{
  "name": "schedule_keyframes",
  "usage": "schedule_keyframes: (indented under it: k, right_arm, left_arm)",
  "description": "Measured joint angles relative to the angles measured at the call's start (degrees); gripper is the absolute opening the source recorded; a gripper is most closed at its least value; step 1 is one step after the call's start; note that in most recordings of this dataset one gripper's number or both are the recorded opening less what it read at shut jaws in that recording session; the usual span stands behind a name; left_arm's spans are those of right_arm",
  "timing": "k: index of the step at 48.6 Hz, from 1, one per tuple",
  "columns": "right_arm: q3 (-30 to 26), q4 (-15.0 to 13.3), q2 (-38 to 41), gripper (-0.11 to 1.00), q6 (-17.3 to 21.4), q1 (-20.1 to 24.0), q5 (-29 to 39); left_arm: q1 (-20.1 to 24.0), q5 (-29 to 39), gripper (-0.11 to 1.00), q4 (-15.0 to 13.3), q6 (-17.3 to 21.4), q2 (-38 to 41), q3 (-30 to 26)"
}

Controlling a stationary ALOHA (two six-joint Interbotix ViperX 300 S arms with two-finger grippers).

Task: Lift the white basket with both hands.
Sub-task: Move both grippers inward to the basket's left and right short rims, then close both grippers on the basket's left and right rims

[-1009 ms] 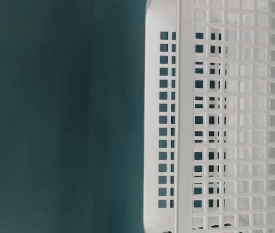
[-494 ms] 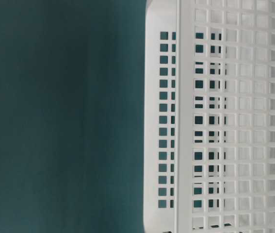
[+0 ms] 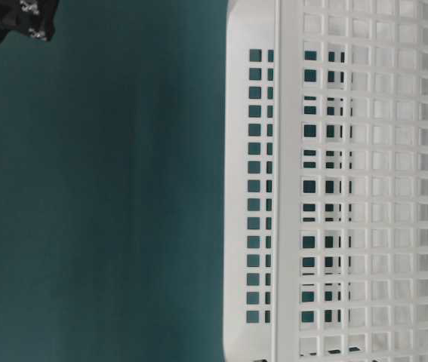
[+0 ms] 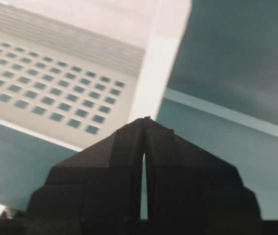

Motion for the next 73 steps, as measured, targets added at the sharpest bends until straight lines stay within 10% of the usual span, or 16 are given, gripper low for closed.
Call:
schedule_keyframes:
  k: [13,23,29,73]
  right_arm:
    - [1.5,-0.1,0.0,0.44,0.1,0.0,-4.8]
    - [3.3,-0.1,0.0,0.9,2.1,0.0,-5.4]
    - [4.3,-0.1,0.3,0.92,3.3,0.1,-5.7]
    - [6.6,-0.1,13.0,0.92,11.3,1.2,-13.9]
  left_arm:
    - [-0.2,-2.2,0.13,-0.1,4.1,0.6,-0.4]
    - [-0.2,-2.5,0.7,0.0,4.5,0.8,-0.3]
    - [0.1,-3.4,0.96,0.0,4.6,1.8,0.1]
    - [1.2,-12.8,0.94,0.0,4.2,18.0,3.9]
